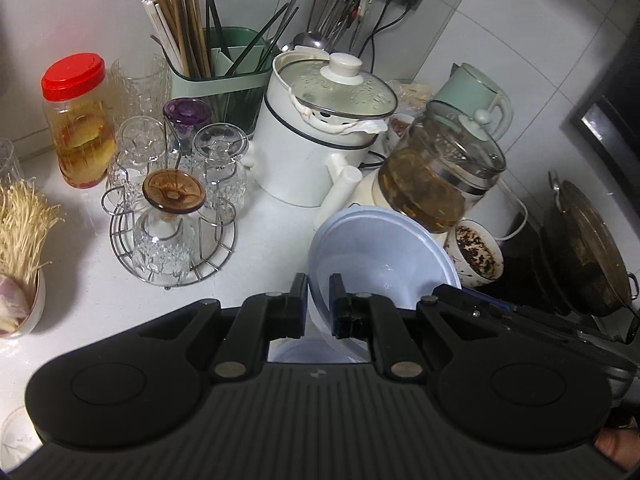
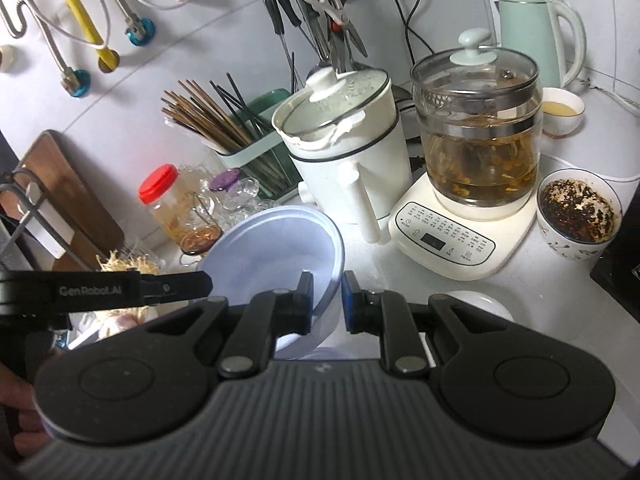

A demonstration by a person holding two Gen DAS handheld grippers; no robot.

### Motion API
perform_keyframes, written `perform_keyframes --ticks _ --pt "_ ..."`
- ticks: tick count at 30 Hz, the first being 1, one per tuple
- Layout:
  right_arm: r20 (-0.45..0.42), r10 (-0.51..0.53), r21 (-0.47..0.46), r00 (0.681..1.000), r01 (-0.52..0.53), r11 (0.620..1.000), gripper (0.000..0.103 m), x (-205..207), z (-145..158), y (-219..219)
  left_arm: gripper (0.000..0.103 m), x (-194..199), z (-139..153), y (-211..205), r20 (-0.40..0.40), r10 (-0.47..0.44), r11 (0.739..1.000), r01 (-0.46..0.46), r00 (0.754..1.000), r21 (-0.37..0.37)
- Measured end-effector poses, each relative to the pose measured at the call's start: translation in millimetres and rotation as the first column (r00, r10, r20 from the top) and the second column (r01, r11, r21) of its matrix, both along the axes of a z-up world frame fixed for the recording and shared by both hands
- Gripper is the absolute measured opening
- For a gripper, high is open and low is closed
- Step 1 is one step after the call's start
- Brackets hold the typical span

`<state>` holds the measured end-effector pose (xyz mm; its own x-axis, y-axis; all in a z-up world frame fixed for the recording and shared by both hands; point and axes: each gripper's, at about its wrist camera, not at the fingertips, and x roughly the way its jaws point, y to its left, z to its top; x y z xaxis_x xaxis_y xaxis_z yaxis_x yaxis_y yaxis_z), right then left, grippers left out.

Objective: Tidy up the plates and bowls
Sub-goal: 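Lift the light blue bowl with both grippers, then carry the light blue bowl toward the plate stack and lower it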

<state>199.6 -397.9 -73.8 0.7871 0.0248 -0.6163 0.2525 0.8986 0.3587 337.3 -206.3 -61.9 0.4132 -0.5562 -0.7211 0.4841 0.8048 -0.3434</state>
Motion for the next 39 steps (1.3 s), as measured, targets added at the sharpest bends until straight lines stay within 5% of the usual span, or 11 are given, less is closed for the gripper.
perform_keyframes --ticks 14,39 --pt "-0.014 -0.051 -0.022 0.999 0.05 0.998 0.018 -40.6 -3.9 24.7 0.012 -42.3 -16.2 21.5 -0.008 -0.052 0.999 0.052 0.999 -0.004" --pt "-0.171 -0.085 -0.012 0.982 0.084 0.996 0.019 -29.8 -82.7 32.4 0.013 -29.7 -99.8 9.9 -0.095 -0.124 0.987 0.132 0.988 0.089"
